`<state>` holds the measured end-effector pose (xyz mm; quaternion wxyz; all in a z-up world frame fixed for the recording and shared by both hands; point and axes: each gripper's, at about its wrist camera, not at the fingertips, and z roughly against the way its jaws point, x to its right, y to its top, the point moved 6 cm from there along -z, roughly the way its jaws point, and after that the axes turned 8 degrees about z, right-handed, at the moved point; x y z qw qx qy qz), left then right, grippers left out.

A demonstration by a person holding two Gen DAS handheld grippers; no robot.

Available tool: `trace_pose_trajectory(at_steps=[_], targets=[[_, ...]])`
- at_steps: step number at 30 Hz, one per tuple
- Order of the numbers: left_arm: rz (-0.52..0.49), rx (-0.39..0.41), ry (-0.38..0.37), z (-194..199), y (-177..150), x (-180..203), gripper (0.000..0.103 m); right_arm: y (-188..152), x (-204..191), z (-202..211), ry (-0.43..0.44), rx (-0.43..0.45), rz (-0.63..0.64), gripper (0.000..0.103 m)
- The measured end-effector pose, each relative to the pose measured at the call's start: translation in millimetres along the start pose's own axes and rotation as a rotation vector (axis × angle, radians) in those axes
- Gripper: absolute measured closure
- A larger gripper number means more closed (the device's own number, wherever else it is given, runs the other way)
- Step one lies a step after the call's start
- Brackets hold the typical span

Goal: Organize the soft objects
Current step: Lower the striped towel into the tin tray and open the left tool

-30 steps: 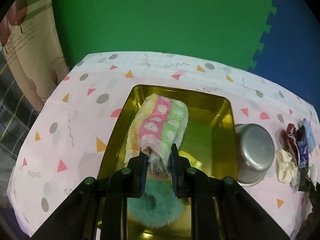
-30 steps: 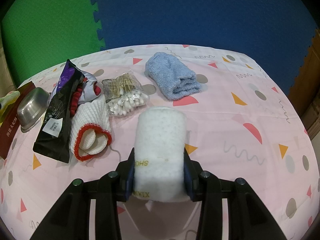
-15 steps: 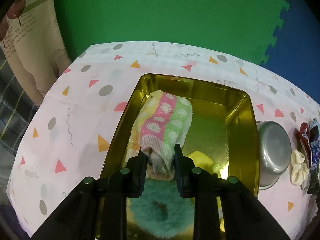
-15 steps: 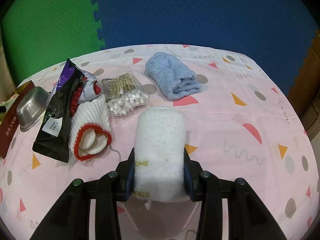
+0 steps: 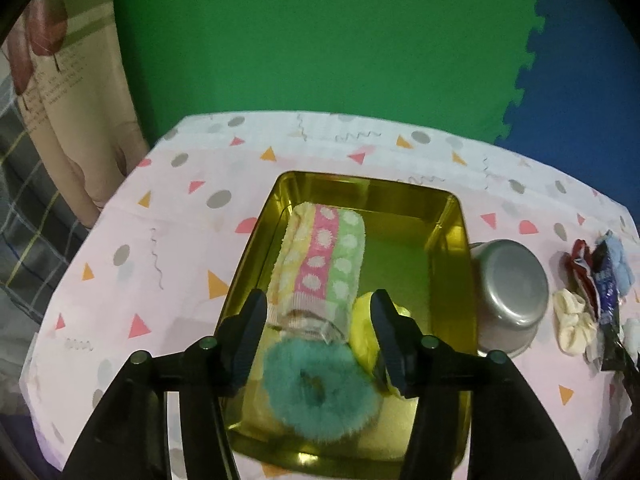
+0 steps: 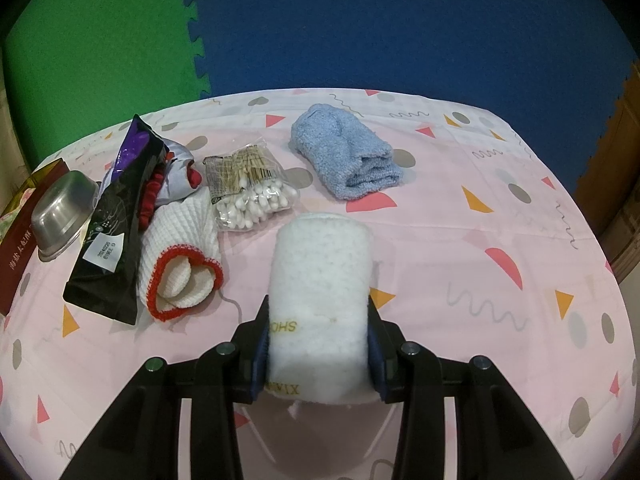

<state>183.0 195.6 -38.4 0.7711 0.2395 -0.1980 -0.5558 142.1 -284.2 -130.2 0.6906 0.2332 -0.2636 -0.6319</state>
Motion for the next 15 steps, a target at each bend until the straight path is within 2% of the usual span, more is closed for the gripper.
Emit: trace_pose_trajectory(at_steps=[1, 10, 15], targets=[[-0.004, 0.010, 0.006, 6, -4, 0, 0.047, 0, 0, 0, 0.000, 0.000, 0.000, 0.062], [0.006, 0.101, 0.080, 45, -37, -13, 0.041, 1, 1, -1, -0.007, -0.002, 0.011, 0.062], [0.024, 0.106, 0.101, 48, -50, -25, 0.039, 0, 2, 1, -0.008, -0.001, 0.012, 0.063]])
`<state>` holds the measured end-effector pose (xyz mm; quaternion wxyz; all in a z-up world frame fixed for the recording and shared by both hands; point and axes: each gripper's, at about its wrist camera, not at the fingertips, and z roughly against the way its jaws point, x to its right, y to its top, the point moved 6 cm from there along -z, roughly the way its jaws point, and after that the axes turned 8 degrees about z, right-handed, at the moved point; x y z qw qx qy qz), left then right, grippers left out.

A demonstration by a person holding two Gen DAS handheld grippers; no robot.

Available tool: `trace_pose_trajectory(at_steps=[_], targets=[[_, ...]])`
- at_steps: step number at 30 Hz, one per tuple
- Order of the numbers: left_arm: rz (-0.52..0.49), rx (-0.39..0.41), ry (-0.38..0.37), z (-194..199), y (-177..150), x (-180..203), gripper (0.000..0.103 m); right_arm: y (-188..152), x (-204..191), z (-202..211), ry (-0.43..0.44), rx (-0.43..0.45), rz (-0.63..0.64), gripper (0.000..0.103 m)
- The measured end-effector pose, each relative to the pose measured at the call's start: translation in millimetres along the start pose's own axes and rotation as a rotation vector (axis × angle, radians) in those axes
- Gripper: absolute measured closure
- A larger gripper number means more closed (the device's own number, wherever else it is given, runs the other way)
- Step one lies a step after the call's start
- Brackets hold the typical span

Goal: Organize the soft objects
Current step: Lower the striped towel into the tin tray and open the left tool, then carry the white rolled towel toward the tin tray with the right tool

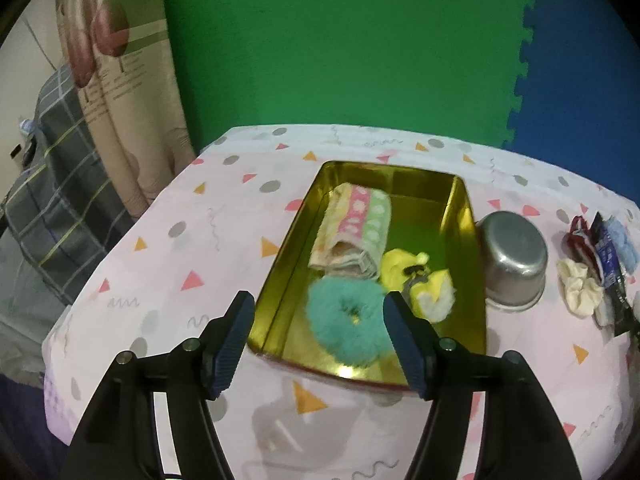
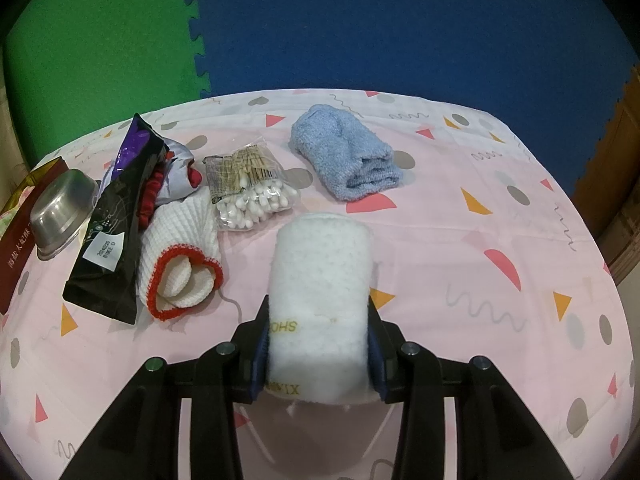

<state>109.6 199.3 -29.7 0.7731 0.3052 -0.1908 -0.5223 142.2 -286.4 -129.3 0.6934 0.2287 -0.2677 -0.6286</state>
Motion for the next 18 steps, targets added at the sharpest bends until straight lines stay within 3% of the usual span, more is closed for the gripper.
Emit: trace_pose_trajectory(at_steps=[8, 11, 18], targets=[[0.065, -0.030, -0.004, -7, -8, -24, 0.037, -1, -3, 5, -0.022, -0.001, 0.011, 0.066], [0.096, -0.030, 0.007, -9, -8, -32, 0.030, -1, -4, 6, -0.026, -0.005, 0.004, 0.067], [0.099, -0.049, 0.030, -18, -13, -36, 0.027, 4, -13, 13, -0.024, 0.001, 0.005, 0.067]])
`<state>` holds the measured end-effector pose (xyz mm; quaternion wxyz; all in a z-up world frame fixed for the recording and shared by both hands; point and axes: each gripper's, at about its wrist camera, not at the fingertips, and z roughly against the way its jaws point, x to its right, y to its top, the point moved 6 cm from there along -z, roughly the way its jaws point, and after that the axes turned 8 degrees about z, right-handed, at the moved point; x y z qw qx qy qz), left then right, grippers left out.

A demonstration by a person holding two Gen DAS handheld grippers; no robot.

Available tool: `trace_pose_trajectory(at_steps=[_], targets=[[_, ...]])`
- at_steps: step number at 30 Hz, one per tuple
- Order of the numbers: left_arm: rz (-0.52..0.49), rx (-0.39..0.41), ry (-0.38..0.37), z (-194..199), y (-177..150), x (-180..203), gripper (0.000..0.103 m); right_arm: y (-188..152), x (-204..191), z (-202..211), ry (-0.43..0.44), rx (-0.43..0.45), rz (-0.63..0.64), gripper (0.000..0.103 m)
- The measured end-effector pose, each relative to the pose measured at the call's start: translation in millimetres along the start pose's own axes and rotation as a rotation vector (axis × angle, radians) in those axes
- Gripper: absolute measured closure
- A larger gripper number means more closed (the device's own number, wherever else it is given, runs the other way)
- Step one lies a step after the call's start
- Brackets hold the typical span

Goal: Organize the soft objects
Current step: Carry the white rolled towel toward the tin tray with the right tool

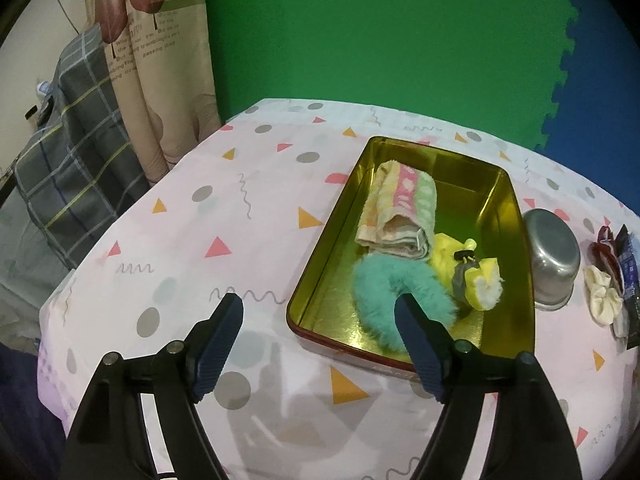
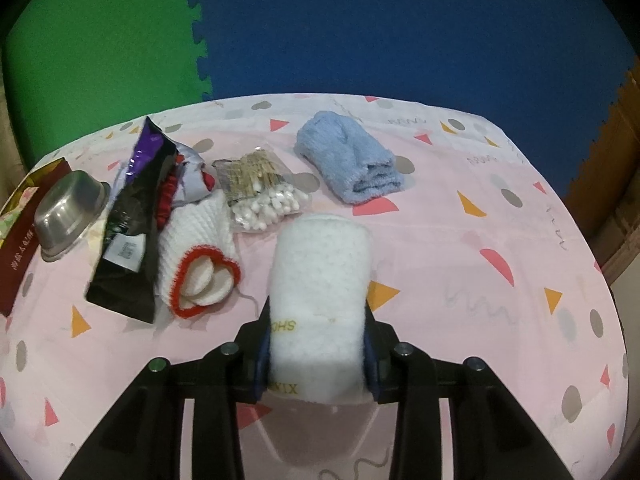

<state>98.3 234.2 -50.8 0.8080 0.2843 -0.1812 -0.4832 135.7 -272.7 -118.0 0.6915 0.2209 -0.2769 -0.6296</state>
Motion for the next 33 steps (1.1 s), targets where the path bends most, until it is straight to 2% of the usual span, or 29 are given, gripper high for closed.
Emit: trace_pose_trajectory(at_steps=[7, 18, 25, 33], targets=[[0.018, -0.006, 0.006, -2, 0, -4, 0.024, 11, -14, 23, 0.025, 0.038, 0.019, 0.067], [0.092, 0.000, 0.005, 0, 3, -17, 0.019, 27, -58, 65, 0.107, 0.109, 0.077, 0.067], [0.120, 0.008, 0.010, 1, 3, -24, 0.018, 42, -109, 92, 0.195, 0.152, 0.148, 0.067], [0.132, 0.002, 0.022, 3, -4, -34, 0.017, 57, -174, 100, 0.296, 0.173, 0.232, 0.067]])
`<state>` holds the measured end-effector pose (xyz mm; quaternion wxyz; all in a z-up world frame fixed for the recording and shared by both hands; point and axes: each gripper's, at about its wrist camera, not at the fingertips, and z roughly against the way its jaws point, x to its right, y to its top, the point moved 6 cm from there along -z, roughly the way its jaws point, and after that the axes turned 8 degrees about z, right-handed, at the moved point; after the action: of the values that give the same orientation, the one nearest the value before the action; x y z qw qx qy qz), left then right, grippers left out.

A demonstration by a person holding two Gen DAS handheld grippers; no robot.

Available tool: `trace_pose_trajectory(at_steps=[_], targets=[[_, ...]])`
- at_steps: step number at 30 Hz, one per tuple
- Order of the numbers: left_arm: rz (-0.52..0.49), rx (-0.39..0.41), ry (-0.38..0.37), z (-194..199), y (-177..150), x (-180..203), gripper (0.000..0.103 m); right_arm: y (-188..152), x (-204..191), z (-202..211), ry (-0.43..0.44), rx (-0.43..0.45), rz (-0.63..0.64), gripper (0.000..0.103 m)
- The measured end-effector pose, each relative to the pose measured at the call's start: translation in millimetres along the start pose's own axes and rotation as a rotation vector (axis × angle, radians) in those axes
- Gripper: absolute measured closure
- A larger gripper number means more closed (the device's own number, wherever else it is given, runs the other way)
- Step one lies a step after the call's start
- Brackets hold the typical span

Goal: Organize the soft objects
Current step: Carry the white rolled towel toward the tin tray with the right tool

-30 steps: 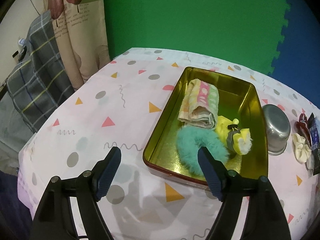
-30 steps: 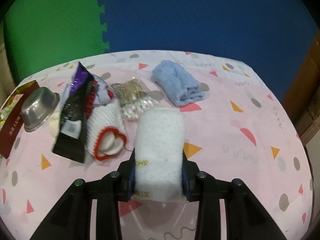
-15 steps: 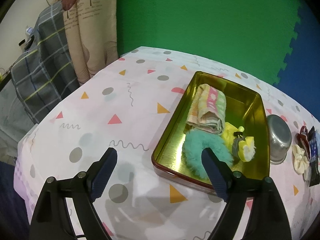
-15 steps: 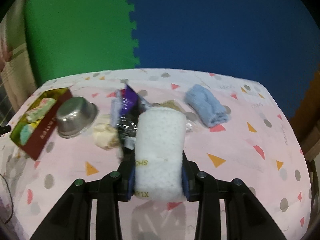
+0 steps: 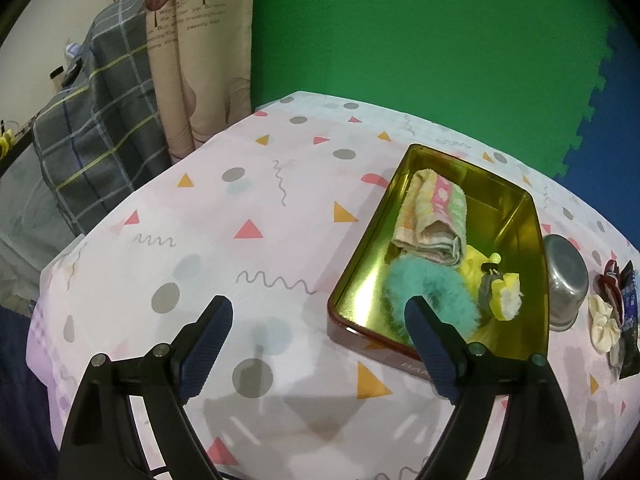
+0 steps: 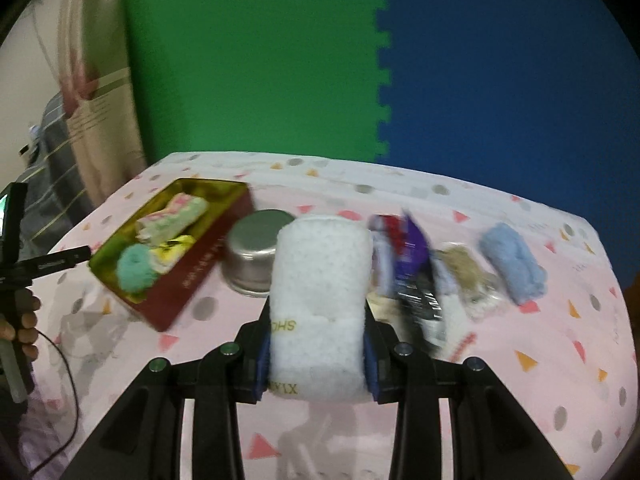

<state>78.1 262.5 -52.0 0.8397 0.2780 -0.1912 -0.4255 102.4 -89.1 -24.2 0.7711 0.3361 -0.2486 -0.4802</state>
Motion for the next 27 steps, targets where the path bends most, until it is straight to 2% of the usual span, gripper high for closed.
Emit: trace_pose_trajectory(at_steps=[9, 17, 27], targets=[[0.012, 0.003, 0.024, 4, -6, -16, 0.017, 29, -76, -29, 0.125, 0.012, 0.095, 0.067], [0.051, 0.003, 0.040, 5, -7, -31, 0.017, 48, -136, -54, 0.201, 0.001, 0.180, 0.067], [0.063, 0.000, 0.041, 5, -7, -33, 0.017, 60, -165, -99, 0.224, -0.057, 0.192, 0.066]])
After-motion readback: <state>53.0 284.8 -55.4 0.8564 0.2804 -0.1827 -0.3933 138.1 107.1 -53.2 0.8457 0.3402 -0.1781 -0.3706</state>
